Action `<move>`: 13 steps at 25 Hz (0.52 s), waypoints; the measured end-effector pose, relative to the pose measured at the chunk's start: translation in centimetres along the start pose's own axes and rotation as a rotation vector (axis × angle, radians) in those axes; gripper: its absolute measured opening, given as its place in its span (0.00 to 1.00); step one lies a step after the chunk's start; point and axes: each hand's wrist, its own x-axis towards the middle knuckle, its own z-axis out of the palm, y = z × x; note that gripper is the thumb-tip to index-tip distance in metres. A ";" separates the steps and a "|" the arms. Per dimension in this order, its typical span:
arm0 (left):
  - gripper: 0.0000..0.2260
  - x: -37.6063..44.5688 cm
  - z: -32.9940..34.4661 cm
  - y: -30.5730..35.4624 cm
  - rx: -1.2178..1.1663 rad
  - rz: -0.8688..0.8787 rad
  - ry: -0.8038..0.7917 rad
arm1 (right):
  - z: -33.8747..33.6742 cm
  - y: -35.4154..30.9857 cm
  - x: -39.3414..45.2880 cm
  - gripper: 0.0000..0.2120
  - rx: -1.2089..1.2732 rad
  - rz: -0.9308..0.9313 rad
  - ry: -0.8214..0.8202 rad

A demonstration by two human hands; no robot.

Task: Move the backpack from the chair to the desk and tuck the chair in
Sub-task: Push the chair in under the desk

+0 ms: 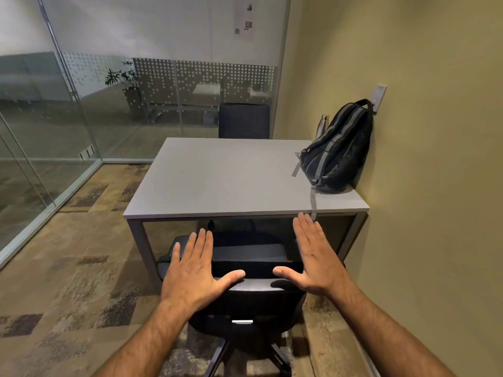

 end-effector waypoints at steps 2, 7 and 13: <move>0.58 2.1 0.1 0.0 -0.006 -0.002 -0.007 | 0.6 1.1 1.9 0.58 0.002 0.005 0.004; 0.59 7.5 0.1 -0.3 -0.010 -0.004 -0.029 | 1.8 3.4 6.8 0.58 -0.010 0.034 -0.017; 0.58 13.3 0.1 -1.1 -0.011 0.008 -0.015 | 2.6 5.2 12.2 0.58 -0.050 0.056 -0.061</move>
